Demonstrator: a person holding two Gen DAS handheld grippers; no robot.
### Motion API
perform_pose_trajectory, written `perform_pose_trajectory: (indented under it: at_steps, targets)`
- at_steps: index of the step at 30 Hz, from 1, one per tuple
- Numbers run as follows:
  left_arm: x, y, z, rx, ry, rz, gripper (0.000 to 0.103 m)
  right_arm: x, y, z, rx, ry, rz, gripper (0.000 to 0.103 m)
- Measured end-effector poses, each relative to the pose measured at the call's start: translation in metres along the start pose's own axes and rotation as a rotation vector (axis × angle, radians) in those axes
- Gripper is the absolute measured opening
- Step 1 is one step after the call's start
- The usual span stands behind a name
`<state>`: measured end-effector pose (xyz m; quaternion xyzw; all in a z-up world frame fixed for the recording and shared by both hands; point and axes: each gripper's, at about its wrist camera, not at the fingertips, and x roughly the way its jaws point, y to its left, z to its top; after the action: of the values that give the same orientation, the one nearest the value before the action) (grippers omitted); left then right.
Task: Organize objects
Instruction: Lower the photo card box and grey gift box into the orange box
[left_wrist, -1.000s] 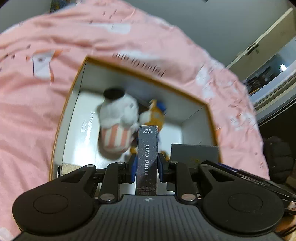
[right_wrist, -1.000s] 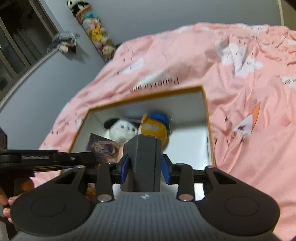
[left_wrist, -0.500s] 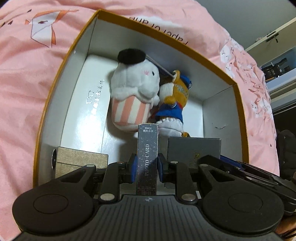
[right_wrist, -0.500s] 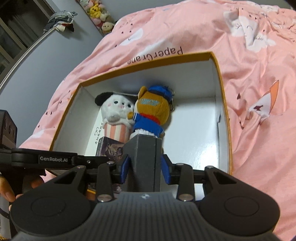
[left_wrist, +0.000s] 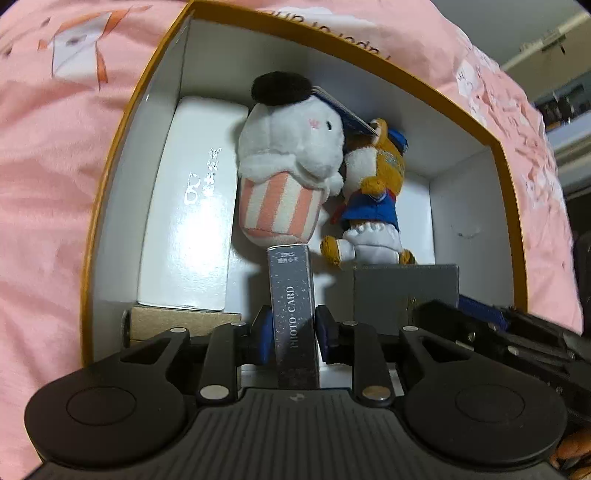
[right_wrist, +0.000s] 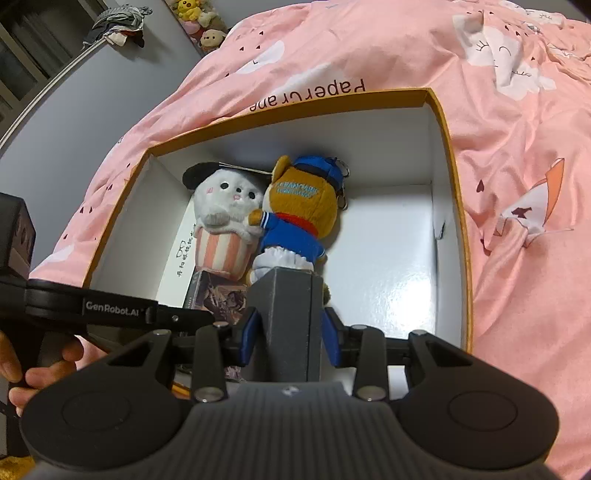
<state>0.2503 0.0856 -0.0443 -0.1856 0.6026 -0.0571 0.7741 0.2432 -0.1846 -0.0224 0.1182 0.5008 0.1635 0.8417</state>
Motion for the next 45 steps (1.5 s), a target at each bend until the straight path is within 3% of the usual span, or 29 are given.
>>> perform_pose_trajectory:
  at_steps: [2, 6, 10, 13, 25, 31, 37, 45]
  targets:
    - [-0.008, -0.005, -0.001, 0.058, -0.022, 0.045, 0.033, 0.000, 0.000, -0.001, -0.001, 0.000, -0.003, 0.039]
    - [-0.020, -0.007, 0.007, 0.096, -0.035, 0.045, 0.033, 0.000, 0.000, -0.001, 0.000, 0.000, -0.003, 0.039]
    - [-0.024, -0.014, 0.012, 0.171, -0.066, 0.126, 0.030, 0.000, 0.001, -0.001, -0.002, 0.003, -0.002, 0.039]
    - [-0.019, -0.015, 0.018, 0.174, -0.075, 0.137, 0.028, 0.001, 0.001, -0.001, 0.003, 0.010, 0.002, 0.039]
    - [-0.036, -0.008, -0.002, 0.165, -0.208, 0.091, 0.025, 0.028, -0.007, -0.002, 0.186, 0.102, 0.089, 0.039]
    - [-0.033, -0.006, -0.009, 0.160, -0.233, 0.066, 0.024, 0.031, -0.008, 0.000, 0.208, 0.117, 0.067, 0.039]
    - [-0.037, -0.001, -0.012, 0.135, -0.277, 0.028, 0.021, 0.033, -0.003, 0.003, 0.153, 0.168, 0.002, 0.044]
    - [-0.032, 0.000, -0.016, 0.137, -0.275, 0.007, 0.021, 0.041, 0.003, 0.003, 0.041, 0.221, -0.075, 0.050]
